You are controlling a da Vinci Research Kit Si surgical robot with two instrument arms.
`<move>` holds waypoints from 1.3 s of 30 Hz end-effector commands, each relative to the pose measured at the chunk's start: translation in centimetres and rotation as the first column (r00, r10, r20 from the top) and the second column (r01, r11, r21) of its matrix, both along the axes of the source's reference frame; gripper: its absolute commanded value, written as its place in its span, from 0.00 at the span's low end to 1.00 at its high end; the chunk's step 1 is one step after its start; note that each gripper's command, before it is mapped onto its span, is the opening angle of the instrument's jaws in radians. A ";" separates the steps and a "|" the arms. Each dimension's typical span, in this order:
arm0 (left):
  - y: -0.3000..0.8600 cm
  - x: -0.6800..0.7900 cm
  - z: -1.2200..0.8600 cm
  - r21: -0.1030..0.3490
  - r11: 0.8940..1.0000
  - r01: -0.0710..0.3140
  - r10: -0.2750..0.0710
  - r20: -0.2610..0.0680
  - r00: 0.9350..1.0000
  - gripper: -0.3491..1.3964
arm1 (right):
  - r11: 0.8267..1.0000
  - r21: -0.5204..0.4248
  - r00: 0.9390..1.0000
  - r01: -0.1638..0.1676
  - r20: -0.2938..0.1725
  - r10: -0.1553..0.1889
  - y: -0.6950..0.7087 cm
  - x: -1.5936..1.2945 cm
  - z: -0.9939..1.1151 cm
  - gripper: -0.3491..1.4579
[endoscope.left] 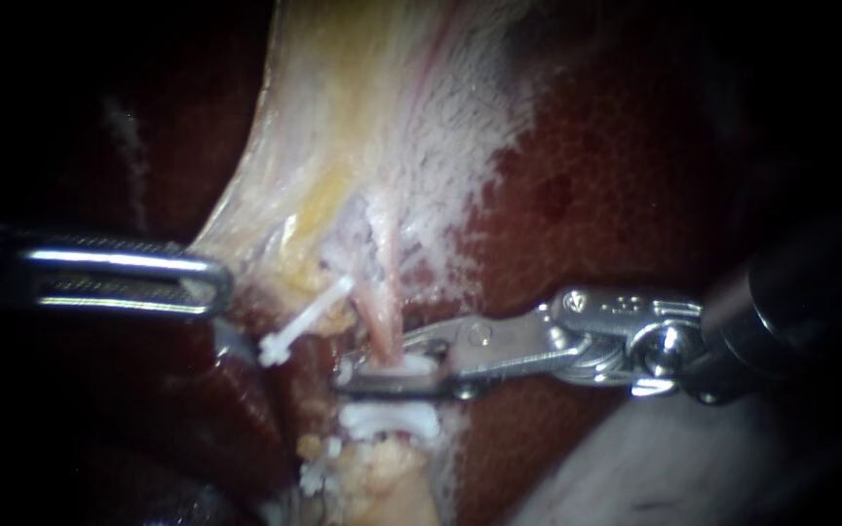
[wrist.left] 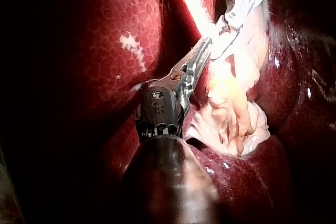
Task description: Going back third clip right tube
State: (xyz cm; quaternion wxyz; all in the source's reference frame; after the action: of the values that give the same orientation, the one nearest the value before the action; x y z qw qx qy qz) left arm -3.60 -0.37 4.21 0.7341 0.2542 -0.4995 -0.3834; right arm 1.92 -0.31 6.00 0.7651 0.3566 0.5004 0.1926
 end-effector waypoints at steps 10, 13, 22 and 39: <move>0.00 0.00 0.00 0.000 1.000 0.000 0.000 0.000 1.000 0.00 | 1.000 0.000 1.000 0.000 0.000 0.000 0.00 0.01 0.00 0.00; 0.00 0.00 0.00 0.000 1.000 0.000 0.000 0.000 1.000 0.00 | 1.000 0.000 1.000 0.000 0.000 0.000 0.00 0.01 0.00 0.00; 0.00 0.00 0.00 0.000 1.000 0.000 0.000 0.000 1.000 0.00 | 1.000 -0.003 1.000 0.000 0.001 0.000 -0.01 0.02 0.04 0.00; 0.00 0.01 0.00 0.000 1.000 0.000 0.000 0.000 1.000 0.00 | 0.969 -0.243 0.994 0.052 -0.082 -0.074 0.02 0.11 0.11 0.49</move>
State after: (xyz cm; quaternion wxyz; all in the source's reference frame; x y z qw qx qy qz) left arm -3.59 -0.38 4.22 0.7341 0.2544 -0.4995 -0.3832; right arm 2.03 -0.30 6.11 0.7853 0.2843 0.5431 0.0872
